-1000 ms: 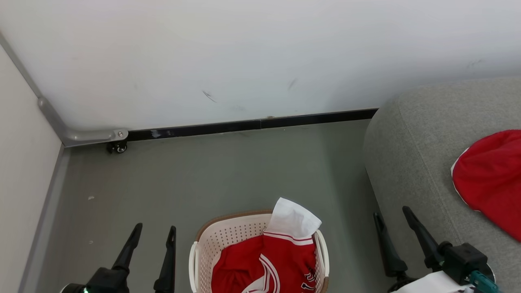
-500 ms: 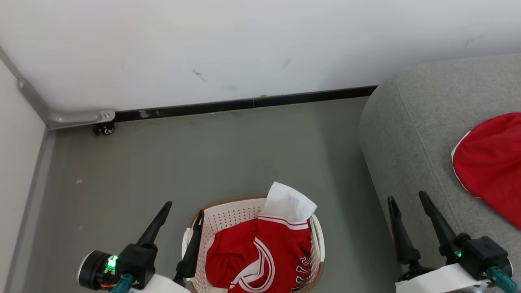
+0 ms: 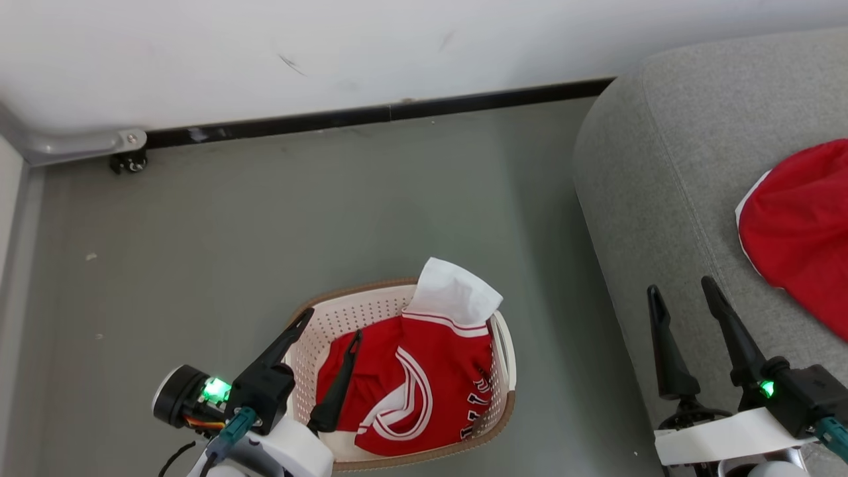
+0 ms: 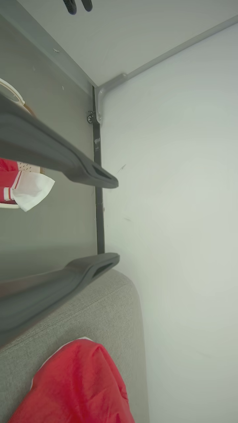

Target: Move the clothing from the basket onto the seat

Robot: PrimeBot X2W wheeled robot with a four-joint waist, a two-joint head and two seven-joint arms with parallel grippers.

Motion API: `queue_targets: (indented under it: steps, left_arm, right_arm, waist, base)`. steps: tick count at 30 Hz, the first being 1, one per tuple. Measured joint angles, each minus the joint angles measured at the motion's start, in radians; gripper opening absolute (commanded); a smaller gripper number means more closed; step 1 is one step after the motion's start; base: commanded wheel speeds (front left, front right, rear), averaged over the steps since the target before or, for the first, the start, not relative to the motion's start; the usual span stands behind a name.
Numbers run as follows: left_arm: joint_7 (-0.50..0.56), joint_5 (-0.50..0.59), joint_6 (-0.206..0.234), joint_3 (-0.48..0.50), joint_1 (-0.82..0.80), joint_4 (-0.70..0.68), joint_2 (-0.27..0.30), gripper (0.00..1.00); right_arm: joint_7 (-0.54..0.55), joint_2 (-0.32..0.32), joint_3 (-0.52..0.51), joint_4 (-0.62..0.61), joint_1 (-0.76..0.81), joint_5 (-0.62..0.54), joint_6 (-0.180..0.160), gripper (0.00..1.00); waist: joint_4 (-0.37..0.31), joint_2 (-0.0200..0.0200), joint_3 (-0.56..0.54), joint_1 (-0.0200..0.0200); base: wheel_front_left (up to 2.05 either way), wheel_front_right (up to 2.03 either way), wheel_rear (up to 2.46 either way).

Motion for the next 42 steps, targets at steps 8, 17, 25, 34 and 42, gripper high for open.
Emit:
queue_targets:
  steps: [8,17,25,34,42]
  left_arm:
    - [0.027,0.036,-0.022,-0.042,-0.065,0.068,0.007,1.00]
    - [0.035,0.063,-0.038,-0.072,-0.128,0.131,0.007,1.00]
    - [0.052,0.100,-0.044,-0.100,-0.176,0.194,0.028,1.00]
    - [0.061,0.136,-0.053,-0.131,-0.235,0.250,0.037,1.00]
    - [0.073,0.176,-0.061,-0.166,-0.295,0.295,0.045,1.00]
  right_arm:
    - [-0.016,0.000,-0.003,-0.031,-0.037,0.000,0.000,1.00]
    - [-0.027,0.000,-0.002,-0.038,-0.080,0.005,0.000,1.00]
    - [-0.036,0.000,0.015,-0.044,-0.137,0.018,0.000,1.00]
    - [-0.046,0.000,0.036,-0.049,-0.206,0.027,0.000,1.00]
    - [-0.048,0.000,0.045,-0.048,-0.253,0.046,0.000,1.00]
  waist:
    - [-0.023,0.0000,0.071,0.0000]
    - [-0.049,0.0000,0.143,0.0000]
    - [-0.072,0.0000,0.214,0.0000]
    - [-0.092,0.0000,0.294,0.0000]
    - [-0.106,0.0000,0.363,0.0000]
  base:
    - [0.00,0.00,0.00]
    - [0.00,0.00,0.00]
    - [0.00,0.00,0.00]
    - [0.00,0.00,0.00]
    - [0.00,0.00,0.00]
